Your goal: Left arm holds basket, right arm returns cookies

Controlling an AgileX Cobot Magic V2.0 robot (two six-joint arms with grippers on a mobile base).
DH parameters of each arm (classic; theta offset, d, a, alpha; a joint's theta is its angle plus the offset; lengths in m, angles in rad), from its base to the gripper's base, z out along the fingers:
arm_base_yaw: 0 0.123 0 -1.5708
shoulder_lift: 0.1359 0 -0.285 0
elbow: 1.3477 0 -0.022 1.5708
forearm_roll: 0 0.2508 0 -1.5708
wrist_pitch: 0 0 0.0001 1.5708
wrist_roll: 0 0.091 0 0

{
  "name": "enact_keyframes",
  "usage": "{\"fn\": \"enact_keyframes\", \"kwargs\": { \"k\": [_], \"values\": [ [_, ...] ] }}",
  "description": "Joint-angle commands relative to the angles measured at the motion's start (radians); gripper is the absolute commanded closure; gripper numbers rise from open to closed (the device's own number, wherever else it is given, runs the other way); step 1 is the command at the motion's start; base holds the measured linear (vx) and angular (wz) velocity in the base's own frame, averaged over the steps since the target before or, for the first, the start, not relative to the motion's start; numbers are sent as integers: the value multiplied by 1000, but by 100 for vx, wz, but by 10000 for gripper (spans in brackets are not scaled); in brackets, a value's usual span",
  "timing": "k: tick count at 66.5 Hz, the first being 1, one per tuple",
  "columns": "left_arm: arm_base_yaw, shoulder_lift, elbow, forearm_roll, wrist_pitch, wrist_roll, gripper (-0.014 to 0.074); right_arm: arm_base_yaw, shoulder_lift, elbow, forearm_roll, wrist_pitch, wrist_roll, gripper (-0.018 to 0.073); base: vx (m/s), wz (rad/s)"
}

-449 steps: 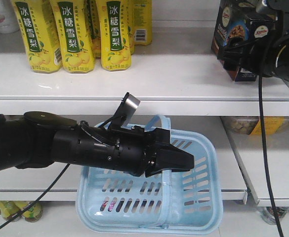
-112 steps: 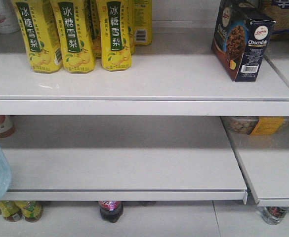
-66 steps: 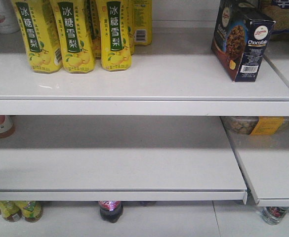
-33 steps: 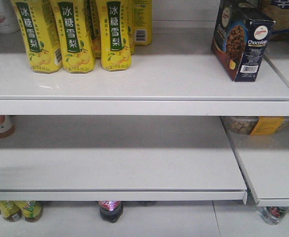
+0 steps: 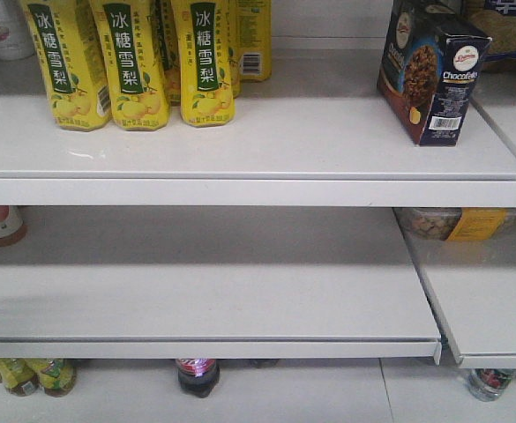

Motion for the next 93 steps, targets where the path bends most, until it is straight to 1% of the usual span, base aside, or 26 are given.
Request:
{"fn": "enact_keyframes", "kwargs": {
  "k": [1, 36, 40, 44, 50, 53, 55, 56, 58, 61, 65, 68, 72, 79, 81, 83, 93],
  "values": [
    [-7, -17, -30, 19, -99, 6, 599, -4, 8, -29, -9, -66, -4, 565, 0, 0],
    [-7, -17, -30, 19, -99, 6, 599, -6, 8, -29, -9, -66, -4, 566, 0, 0],
    [-7, -17, -30, 19, -99, 6, 599, -22, 7, -29, -3, -70, -4, 566, 0, 0],
    [-7, -17, -30, 19, -99, 6, 599, -68, 7, -29, 3, -78, -11, 566, 0, 0],
    [-7, -17, -30, 19, -99, 6, 599, -150, 7, -29, 79, -94, -48, 566, 0, 0],
    [-7, -17, -30, 19, -99, 6, 599, -193, 7, -29, 150, -106, -113, 566, 0, 0],
    [-7, -17, -30, 19, -99, 6, 599, -208, 7, -25, 196, -116, -157, 566, 0, 0],
    [-7, -17, -30, 19, -99, 6, 599, -221, 7, -20, 232, -130, -193, 566, 0, 0],
    [-7, -17, -30, 19, -99, 6, 599, -236, 3, -9, 277, -151, -241, 566, 0, 0],
    [-7, -17, -30, 19, -99, 6, 599, -236, -10, 12, 344, -188, -316, 566, 0, 0],
    [-7, -17, -30, 19, -99, 6, 599, -233, -35, 55, 392, -252, -376, 566, 0, 0],
    [-7, -17, -30, 19, -99, 6, 599, -233, -63, 88, 412, -290, -389, 566, 0, 0],
    [-7, -17, -30, 19, -99, 6, 599, -233, -96, 136, 412, -333, -385, 566, 0, 0],
    [-7, -17, -30, 19, -99, 6, 599, -234, -168, 207, 411, -367, -385, 566, 0, 0],
    [-7, -17, -30, 19, -99, 6, 599, -234, -192, 217, 411, -362, -385, 566, 0, 0],
    [-7, -17, -30, 19, -99, 6, 599, -234, -205, 215, 410, -323, -385, 566, 0, 0],
    [-7, -17, -30, 19, -99, 6, 599, -234, -202, 215, 387, -310, -385, 566, 0, 0]
  ]
}}
